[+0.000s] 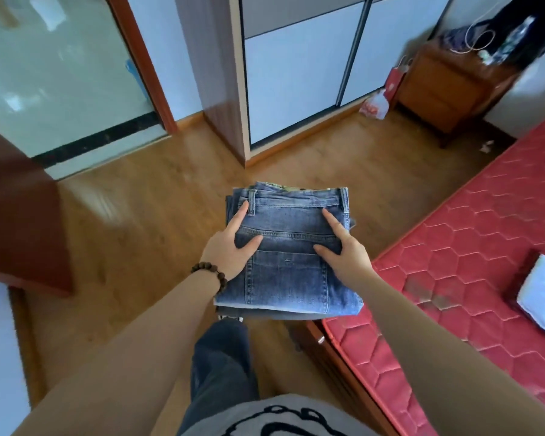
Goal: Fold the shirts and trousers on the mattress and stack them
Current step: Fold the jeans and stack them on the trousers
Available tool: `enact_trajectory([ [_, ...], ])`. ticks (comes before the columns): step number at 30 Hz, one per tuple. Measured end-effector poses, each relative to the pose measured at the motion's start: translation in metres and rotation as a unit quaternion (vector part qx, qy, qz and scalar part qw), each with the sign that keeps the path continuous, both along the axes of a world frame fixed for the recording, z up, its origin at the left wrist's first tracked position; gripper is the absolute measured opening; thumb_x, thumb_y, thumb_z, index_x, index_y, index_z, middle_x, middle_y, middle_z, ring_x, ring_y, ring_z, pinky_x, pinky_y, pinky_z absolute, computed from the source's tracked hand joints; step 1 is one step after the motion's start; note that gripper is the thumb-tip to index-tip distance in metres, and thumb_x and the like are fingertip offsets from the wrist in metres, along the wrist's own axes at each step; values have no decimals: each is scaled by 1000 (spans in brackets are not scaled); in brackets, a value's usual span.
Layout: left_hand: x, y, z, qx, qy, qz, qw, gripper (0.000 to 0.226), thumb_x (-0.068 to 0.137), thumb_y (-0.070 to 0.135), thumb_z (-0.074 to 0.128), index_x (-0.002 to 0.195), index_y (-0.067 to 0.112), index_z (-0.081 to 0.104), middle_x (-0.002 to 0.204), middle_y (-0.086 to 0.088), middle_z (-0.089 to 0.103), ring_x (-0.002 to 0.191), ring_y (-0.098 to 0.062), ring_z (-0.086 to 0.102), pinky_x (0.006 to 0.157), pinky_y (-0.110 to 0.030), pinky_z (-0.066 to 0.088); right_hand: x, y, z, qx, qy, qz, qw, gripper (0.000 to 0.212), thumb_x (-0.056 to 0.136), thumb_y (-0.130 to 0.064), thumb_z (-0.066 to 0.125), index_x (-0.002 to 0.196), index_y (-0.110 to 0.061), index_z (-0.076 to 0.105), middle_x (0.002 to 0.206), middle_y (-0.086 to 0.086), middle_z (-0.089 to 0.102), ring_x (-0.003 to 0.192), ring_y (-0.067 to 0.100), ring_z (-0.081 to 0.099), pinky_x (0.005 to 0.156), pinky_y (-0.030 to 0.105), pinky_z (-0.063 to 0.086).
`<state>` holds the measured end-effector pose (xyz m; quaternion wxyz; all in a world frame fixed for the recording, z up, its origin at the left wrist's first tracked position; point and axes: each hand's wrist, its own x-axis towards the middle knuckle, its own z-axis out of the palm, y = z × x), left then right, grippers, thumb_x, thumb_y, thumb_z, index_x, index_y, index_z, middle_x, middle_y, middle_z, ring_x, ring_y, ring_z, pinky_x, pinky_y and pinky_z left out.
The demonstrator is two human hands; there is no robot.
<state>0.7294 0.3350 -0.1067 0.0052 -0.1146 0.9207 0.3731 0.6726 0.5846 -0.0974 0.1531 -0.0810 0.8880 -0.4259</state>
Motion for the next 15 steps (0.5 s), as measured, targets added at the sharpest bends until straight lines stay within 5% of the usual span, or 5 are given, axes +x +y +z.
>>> enact_trajectory([
  [3, -77, -18, -3, 0, 6, -61, 998, 70, 89, 56, 51, 145, 55, 8, 56, -2, 53, 43, -20, 49, 44, -36, 45, -45, -14, -4, -11, 2, -59, 998, 76, 90, -28, 65, 136, -67, 19, 137, -5, 50, 103, 10, 52, 89, 23, 42],
  [5, -126, -26, -4, -1, 16, -99, 995, 70, 89, 55, 52, 145, 56, 10, 47, 12, 41, 38, -10, 42, 38, -25, 37, -74, -20, -5, -10, 4, -104, 995, 76, 90, -29, 65, 135, -69, 18, 136, -2, 51, 106, 12, 51, 91, 25, 43],
  [11, -261, -11, 5, -12, 22, -230, 973, 70, 89, 55, 52, 145, 54, 11, 44, 9, 29, 35, -8, 37, 34, -17, 26, -136, -16, 2, -7, 21, -238, 971, 77, 90, -29, 65, 132, -72, 17, 141, -7, 48, 105, 5, 48, 88, 20, 39],
  [15, -328, 37, 6, -16, 18, -332, 943, 70, 90, 55, 51, 146, 53, 10, 43, 8, 30, 35, -9, 37, 33, -17, 26, -155, 12, 4, 12, 19, -338, 941, 77, 90, -30, 65, 131, -74, 16, 140, -4, 50, 117, 17, 53, 94, 28, 44],
])
